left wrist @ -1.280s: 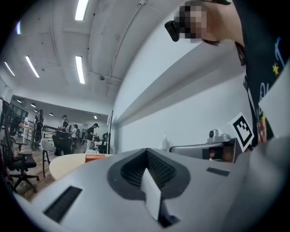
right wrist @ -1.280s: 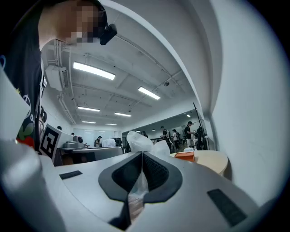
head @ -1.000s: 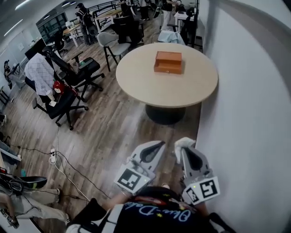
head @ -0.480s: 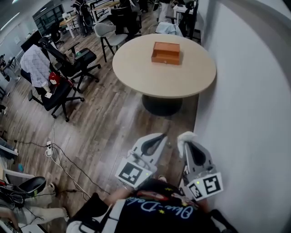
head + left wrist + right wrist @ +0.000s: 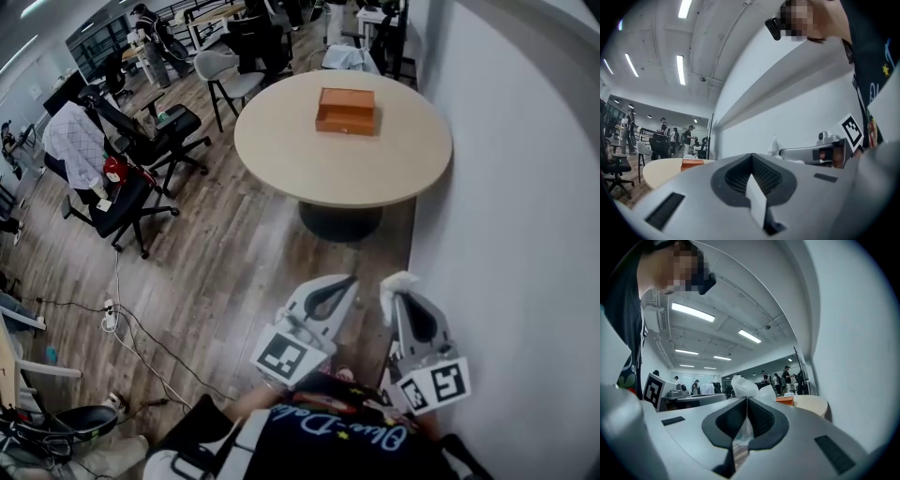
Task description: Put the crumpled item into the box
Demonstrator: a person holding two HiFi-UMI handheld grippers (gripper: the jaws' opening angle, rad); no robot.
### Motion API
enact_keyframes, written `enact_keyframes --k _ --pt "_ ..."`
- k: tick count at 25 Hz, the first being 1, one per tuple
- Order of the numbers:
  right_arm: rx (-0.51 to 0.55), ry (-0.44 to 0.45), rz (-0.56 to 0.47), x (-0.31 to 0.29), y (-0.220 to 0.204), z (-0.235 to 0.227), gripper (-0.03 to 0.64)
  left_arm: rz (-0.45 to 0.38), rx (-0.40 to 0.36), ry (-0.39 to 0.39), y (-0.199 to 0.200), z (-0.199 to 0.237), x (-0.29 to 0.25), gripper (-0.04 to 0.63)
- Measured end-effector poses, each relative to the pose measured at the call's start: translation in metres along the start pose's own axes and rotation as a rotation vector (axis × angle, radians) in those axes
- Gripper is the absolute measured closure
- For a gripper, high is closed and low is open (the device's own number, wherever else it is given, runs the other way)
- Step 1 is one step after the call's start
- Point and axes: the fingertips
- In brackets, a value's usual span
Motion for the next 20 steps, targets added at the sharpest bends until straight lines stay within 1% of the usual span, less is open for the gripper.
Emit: enact_keyframes --k 4,8,12,20 --pt "0.003 -0.022 0.006 -0.021 -0.004 -0.008 0.614 -0.007 0.006 -0.02 -0.003 0.022 -0.013 0.603" --pt "-0.003 -0.022 0.0 -0.047 0.004 -0.009 0.614 -0.003 0.012 -0.025 0.0 0.046 -0.023 0.603" --pt "0.006 -0.021 0.004 -0.082 0.004 -0.01 0.614 -0.011 0.01 -0.011 0.004 0.08 -0.029 0.603" --pt "0.006 0.003 0.016 -0.153 0.002 -0.006 0.614 -0.001 0.001 0.042 0.0 0.148 -0.036 0.603"
Point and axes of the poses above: the fingertips, and each gripper's own axes: x backward along the fingers, z to its left, y out of its top, and after that the axes turned 10 degrees about -y, right-handed
